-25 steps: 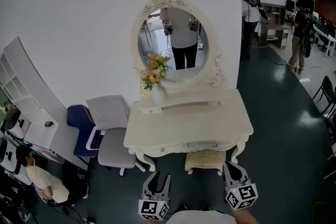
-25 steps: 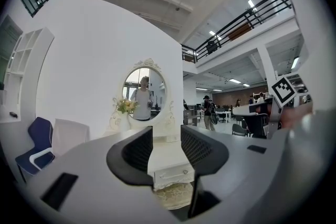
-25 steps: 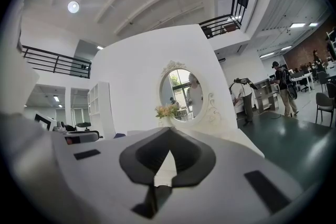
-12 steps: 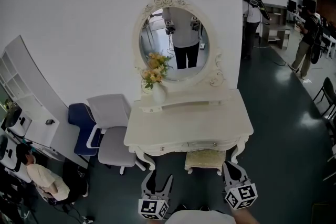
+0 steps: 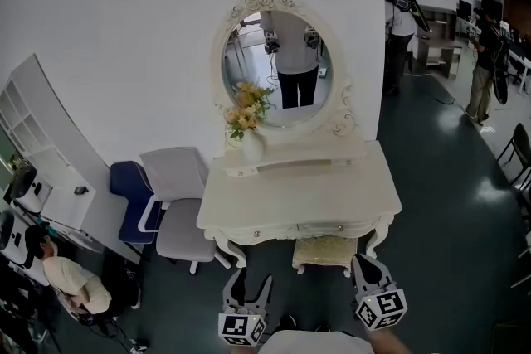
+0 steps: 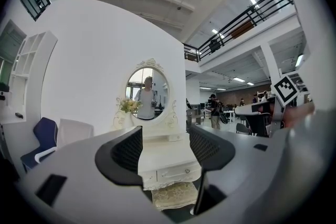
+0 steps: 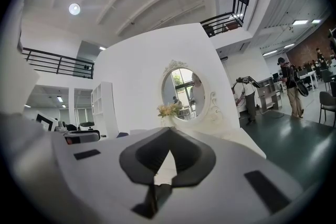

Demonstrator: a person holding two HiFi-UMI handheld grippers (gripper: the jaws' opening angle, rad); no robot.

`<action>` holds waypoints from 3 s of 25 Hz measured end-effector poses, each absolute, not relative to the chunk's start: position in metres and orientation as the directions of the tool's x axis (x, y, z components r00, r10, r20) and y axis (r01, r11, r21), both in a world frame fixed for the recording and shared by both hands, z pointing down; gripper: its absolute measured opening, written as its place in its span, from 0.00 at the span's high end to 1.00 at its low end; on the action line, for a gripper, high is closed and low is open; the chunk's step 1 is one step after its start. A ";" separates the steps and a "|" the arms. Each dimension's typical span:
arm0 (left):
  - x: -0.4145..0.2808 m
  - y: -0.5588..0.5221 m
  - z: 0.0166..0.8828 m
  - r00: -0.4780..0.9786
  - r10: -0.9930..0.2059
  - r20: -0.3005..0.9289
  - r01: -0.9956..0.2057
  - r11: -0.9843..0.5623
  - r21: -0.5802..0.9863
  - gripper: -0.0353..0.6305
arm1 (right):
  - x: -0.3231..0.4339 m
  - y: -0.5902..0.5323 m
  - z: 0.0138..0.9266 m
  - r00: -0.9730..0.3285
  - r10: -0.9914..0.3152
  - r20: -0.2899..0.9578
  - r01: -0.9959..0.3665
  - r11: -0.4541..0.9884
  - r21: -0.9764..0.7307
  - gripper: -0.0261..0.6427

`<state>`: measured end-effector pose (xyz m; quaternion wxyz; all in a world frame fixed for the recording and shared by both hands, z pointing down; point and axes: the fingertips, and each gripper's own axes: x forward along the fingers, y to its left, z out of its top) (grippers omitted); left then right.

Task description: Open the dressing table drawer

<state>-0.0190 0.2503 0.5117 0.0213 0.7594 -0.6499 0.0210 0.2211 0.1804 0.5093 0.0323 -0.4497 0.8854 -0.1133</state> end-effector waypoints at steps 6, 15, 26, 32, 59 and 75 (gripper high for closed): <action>-0.026 0.243 0.511 0.141 -0.988 0.057 -0.990 -0.141 0.006 0.54 | 0.215 0.171 0.511 -0.603 -0.796 0.050 -0.783 0.578 -0.230 0.95; -0.043 0.216 0.520 0.132 -0.989 0.064 -0.991 -0.131 0.015 0.54 | 0.202 0.143 0.513 -0.605 -0.794 0.058 -0.784 0.581 -0.219 0.95; -0.082 0.143 0.527 0.138 -0.988 0.063 -0.990 -0.136 0.032 0.54 | 0.169 0.077 0.517 -0.589 -0.804 0.075 -0.798 0.565 -0.208 0.95; -0.113 0.094 0.528 0.145 -0.986 0.078 -0.989 -0.143 0.031 0.54 | 0.142 0.031 0.517 -0.578 -0.811 0.086 -0.807 0.552 -0.211 0.95; -0.229 -0.080 0.530 0.225 -0.967 0.118 -0.974 -0.225 0.016 0.54 | 0.039 -0.110 0.517 -0.492 -0.861 0.127 -0.860 0.458 -0.226 0.95; -0.215 -0.114 0.534 0.132 -0.979 0.157 -0.991 -0.135 -0.007 0.54 | 0.053 -0.172 0.498 -0.583 -0.805 0.106 -0.805 0.556 -0.208 0.95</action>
